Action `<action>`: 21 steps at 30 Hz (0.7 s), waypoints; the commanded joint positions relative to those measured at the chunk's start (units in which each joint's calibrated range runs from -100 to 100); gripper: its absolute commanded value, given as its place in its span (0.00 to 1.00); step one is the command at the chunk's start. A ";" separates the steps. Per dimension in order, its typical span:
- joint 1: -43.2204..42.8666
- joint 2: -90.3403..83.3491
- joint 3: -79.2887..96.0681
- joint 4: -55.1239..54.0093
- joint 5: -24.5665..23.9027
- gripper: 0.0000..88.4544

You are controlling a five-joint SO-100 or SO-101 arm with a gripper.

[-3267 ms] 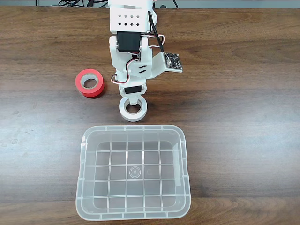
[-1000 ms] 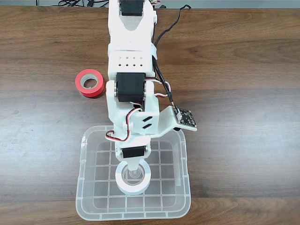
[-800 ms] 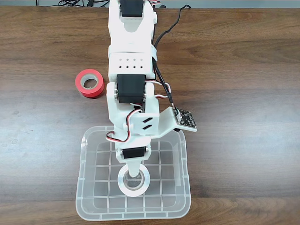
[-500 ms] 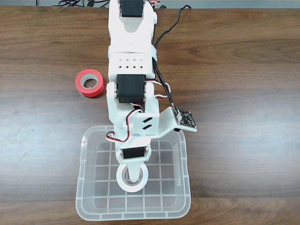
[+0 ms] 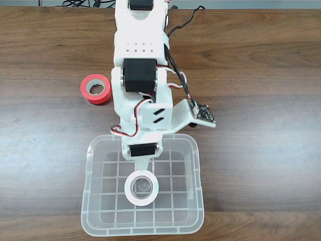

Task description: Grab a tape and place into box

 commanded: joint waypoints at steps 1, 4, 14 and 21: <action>-0.14 -18.50 -5.55 8.05 -1.47 0.02; -0.36 -25.42 -5.46 14.05 -1.52 0.02; -1.16 -45.05 -2.05 24.58 -3.47 0.02; -1.75 -63.56 21.70 24.49 -3.10 0.02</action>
